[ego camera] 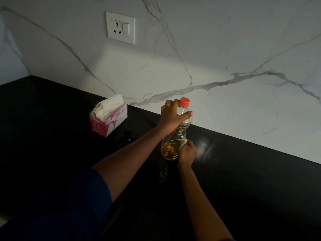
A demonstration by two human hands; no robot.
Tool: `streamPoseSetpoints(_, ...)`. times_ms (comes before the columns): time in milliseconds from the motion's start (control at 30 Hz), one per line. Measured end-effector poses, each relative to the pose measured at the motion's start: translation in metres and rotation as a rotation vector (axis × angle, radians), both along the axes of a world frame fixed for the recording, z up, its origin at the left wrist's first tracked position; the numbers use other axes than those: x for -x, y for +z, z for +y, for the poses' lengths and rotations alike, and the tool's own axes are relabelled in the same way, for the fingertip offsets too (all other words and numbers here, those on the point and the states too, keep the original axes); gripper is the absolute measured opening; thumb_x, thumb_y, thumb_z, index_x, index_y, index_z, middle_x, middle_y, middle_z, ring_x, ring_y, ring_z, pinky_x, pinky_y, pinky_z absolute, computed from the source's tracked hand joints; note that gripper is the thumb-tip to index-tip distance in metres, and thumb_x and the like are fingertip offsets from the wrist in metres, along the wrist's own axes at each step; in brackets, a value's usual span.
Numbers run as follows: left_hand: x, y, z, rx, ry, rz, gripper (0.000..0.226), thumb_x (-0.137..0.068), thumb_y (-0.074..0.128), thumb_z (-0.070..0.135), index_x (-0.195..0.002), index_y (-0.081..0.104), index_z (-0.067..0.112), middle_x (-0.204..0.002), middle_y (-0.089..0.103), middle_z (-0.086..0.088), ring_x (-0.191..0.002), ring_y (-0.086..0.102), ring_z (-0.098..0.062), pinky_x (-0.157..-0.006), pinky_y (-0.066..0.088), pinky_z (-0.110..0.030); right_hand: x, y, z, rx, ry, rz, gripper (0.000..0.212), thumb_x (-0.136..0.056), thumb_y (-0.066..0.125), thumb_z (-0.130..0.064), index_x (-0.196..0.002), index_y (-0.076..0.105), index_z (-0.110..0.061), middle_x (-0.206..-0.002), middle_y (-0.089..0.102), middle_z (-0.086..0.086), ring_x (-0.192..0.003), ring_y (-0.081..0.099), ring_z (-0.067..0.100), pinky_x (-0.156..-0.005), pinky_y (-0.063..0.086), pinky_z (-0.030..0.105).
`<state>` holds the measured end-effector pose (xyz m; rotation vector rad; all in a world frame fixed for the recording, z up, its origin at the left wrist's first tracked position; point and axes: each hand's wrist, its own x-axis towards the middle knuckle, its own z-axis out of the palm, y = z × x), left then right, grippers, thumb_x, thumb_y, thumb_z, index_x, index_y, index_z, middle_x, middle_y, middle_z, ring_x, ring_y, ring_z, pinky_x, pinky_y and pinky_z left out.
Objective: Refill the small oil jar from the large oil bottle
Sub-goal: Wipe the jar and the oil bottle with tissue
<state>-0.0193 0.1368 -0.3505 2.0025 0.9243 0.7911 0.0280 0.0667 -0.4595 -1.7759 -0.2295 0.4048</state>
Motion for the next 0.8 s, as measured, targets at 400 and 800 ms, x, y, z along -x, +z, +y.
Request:
streamPoseSetpoints(400,0.001,0.001,0.001,-0.015,-0.013,0.031,0.059,-0.083,0.064,0.039,-0.13,0.042,0.012,-0.137,0.036,-0.013,-0.127,0.032,-0.028,-0.106,0.031,-0.041,-0.006,0.002,0.0,-0.01,0.002,0.003,0.033,-0.091,0.038,-0.003,-0.107,0.067,-0.007,-0.097,0.067,0.006,-0.088,0.062,0.017,-0.074,0.051,0.031)
streamPoseSetpoints(800,0.001,-0.001,0.004,0.01,-0.024,0.023,0.059,-0.083,0.065,0.04,-0.131,0.042,0.014,-0.137,0.037,-0.013,-0.126,0.032,-0.028,-0.105,0.033,-0.041,0.005,-0.007,-0.003,0.024,-0.07,0.071,0.033,-0.093,0.04,-0.003,-0.116,0.063,-0.005,-0.108,0.065,0.009,-0.094,0.061,0.018,-0.077,0.052,0.029)
